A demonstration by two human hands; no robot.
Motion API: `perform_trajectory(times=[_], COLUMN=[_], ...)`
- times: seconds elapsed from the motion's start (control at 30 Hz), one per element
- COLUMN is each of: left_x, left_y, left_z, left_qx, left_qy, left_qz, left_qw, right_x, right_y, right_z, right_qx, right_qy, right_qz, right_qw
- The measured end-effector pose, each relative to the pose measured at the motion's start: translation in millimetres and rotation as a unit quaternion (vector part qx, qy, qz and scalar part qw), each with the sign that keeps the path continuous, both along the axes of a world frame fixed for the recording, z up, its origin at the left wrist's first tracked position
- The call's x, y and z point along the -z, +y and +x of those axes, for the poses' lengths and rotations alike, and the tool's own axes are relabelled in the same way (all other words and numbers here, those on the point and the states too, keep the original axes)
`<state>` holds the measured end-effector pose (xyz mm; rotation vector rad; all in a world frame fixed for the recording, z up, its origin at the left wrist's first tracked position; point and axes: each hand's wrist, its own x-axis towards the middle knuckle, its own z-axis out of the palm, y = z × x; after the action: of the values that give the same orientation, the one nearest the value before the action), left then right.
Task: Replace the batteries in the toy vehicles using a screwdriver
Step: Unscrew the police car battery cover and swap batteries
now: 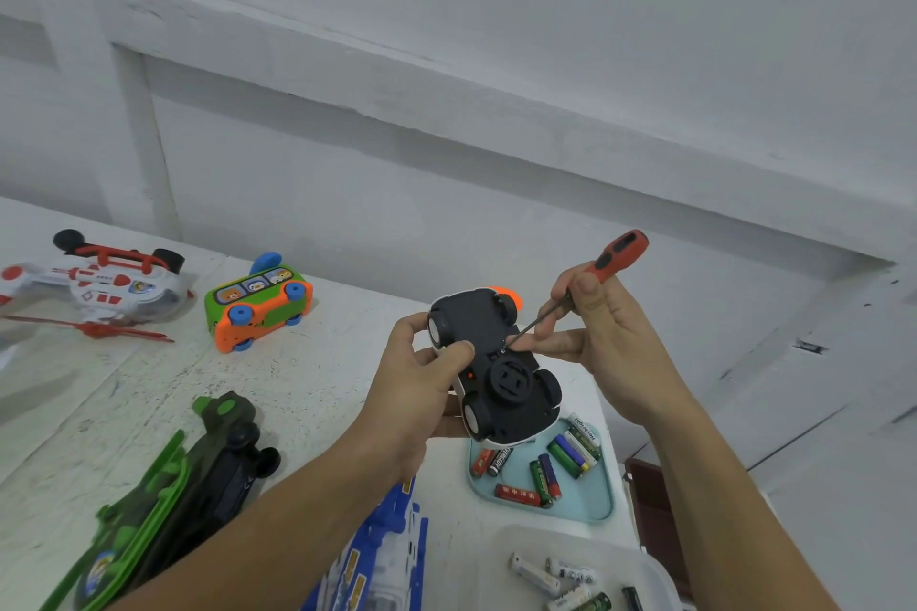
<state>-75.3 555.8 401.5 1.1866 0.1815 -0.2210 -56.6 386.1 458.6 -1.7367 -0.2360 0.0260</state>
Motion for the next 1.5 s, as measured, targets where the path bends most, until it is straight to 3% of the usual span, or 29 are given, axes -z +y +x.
perform_trajectory(times=[0.4, 0.8, 1.03, 1.5], left_x=[0.2, 1.1, -0.6, -3.6], left_y=[-1.6, -4.9, -4.6, -5.3], left_z=[0.9, -0.4, -1.9, -5.0], left_qx=[0.003, 0.006, 0.009, 0.008], left_qy=[0.003, 0.004, 0.003, -0.003], left_qz=[0.014, 0.033, 0.030, 0.025], left_qw=[1.000, 0.999, 1.000, 1.000], right_x=[-3.7, -6.9, -10.9, -17.0], right_y=[-0.6, 0.2, -0.6, -1.4], right_z=[-2.1, -6.7, -8.8, -6.9], right_qx=[-0.001, -0.016, -0.026, 0.012], right_qy=[-0.005, -0.044, -0.053, -0.238], right_qz=[-0.021, -0.108, -0.086, -0.138], right_qw=[1.000, 0.993, 0.995, 0.961])
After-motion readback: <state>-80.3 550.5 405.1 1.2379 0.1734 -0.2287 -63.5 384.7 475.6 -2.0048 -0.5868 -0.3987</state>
